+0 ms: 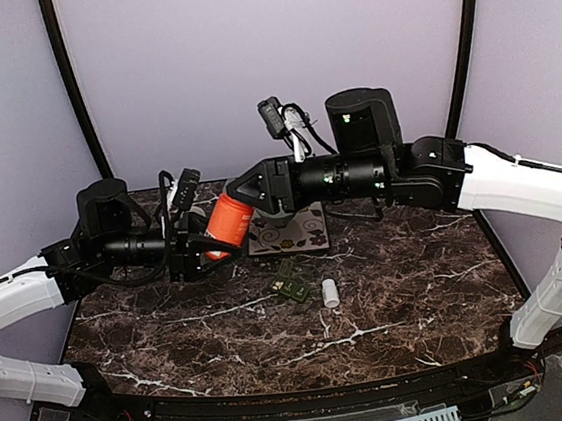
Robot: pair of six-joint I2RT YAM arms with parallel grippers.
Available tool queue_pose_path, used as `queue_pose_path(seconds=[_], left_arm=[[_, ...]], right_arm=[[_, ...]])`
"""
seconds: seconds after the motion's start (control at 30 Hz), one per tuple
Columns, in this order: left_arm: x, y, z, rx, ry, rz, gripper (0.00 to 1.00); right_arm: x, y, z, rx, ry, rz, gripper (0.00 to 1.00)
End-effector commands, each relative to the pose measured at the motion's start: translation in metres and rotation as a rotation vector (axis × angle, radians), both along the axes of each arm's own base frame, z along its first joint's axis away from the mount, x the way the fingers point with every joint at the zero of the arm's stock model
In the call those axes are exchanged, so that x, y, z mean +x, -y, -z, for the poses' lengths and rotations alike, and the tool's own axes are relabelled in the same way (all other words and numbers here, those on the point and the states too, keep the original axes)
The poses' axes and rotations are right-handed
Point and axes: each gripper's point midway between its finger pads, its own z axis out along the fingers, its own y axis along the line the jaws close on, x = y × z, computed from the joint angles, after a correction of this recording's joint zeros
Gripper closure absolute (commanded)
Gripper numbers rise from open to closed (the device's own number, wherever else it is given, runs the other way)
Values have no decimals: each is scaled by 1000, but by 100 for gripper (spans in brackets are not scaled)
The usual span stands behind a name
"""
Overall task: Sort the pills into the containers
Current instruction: Screw the lid of the pill bottle onto the pill bottle.
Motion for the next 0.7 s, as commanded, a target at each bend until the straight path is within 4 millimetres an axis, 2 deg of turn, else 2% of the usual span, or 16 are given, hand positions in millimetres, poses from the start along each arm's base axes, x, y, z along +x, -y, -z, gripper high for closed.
queue_pose_path(seconds=[0.0,0.2,0.47,0.67], left_arm=[[15,-17,-103,-225,347,-165,100],[22,-15,-100,-166,421,-186,100],[27,-17,-108,-133,515,-233,100],[34,-26,-117,-165,559,-339,100]], right_arm=[[-37,-6,113,-286,-227,-110,100],[-34,-9,124,-317,-285,-116,100],[-32,-11,139,-346,-367,-118,100],[-29,-16,147,-344,-417,-101,100]])
